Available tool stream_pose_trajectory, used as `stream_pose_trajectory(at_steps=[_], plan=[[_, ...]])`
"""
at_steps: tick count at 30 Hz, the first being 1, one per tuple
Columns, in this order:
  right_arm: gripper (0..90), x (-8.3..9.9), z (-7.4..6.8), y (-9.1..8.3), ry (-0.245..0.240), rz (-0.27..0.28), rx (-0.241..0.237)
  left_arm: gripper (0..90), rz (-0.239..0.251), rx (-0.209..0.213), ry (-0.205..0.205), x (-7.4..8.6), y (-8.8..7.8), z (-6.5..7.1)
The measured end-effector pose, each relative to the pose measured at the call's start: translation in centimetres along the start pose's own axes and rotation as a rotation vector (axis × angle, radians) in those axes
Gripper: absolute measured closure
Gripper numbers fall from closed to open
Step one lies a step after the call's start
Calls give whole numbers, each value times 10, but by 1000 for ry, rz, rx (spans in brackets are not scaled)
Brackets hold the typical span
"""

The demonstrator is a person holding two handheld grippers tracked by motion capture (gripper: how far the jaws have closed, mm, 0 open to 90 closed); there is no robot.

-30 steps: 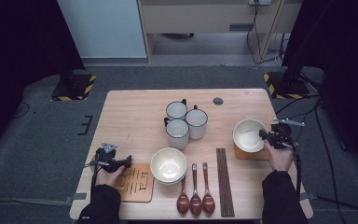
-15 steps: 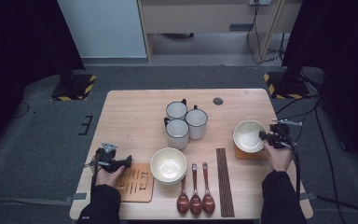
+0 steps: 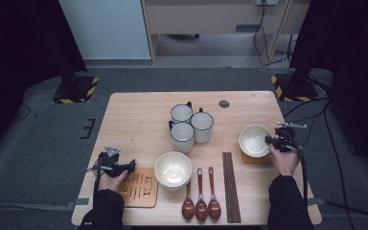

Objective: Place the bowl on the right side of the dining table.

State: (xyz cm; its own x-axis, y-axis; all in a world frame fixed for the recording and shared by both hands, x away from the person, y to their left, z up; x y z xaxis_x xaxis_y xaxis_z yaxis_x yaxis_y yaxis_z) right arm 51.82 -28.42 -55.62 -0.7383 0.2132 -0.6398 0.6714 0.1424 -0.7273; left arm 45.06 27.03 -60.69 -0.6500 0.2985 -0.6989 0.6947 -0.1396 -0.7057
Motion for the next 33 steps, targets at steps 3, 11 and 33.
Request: stream_pose_trajectory(at_steps=[3, 11, 33], plan=[[811, 0, 1, 1, 3, -2, 0, 53, 0, 0, 0, 0, 0, 0], [820, 1, 4, 3, -3, -16, 11, 53, 0, 0, 0, 0, 0, 0], [823, 3, 15, 11, -8, -38, 57, 53, 0, 0, 0, 0, 0, 0]])
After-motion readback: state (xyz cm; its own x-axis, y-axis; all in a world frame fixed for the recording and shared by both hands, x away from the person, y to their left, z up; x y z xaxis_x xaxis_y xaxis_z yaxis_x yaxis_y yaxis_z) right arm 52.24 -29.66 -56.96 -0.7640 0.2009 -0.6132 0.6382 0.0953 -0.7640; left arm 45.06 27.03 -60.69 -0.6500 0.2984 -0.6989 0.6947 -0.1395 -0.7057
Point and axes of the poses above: each handheld gripper's, and its own axes: y roughly forward along the jaws, x roughly out of its underside, z roughly to its right, the point moved 10 cm from there along y, roughly forward along the jaws, and after that the axes turned 9 degrees about y, right-handed, at the moved point
